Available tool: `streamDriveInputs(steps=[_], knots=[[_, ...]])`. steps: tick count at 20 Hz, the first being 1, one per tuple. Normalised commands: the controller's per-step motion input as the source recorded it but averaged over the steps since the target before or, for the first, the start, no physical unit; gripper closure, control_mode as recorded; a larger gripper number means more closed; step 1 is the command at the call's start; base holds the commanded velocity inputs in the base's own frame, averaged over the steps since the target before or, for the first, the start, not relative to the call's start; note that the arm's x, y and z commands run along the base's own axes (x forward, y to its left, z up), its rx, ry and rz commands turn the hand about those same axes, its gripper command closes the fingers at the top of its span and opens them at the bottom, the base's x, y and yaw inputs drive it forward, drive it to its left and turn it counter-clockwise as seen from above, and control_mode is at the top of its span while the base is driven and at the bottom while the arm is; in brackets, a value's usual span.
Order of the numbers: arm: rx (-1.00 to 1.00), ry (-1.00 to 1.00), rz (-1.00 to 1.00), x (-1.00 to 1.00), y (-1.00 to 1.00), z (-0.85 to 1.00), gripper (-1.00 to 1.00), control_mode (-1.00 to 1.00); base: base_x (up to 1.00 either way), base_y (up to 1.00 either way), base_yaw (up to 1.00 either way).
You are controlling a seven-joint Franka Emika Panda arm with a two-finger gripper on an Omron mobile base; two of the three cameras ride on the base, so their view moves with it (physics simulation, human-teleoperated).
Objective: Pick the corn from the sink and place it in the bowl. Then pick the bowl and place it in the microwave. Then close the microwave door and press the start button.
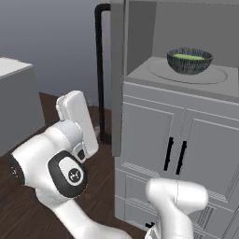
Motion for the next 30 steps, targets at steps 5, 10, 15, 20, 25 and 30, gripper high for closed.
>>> streamDriveInputs(steps=[5,10,15,20,25,30], knots=[[0.26,0.00,0.00,0.00,-1.00,0.06,-1.00,-1.00,0.00,0.00,0.00],[0.11,0.03,0.00,0.03,-0.96,0.00,-1.00,-1.00,0.00,0.00,0.00],[0.10,0.05,-0.07,0.04,-1.00,0.00,-1.00,-1.00,0.00,0.00,0.00],[0.10,0.11,-0.13,0.05,-1.00,0.00,-1.00,-1.00,0.00,0.00,0.00],[0.11,0.09,-0.14,0.05,-1.00,0.02,-1.00,-1.00,0.00,0.00,0.00],[0.08,-0.05,-0.09,0.37,-0.86,0.00,-1.00,-1.00,0.00,0.00,0.00]])
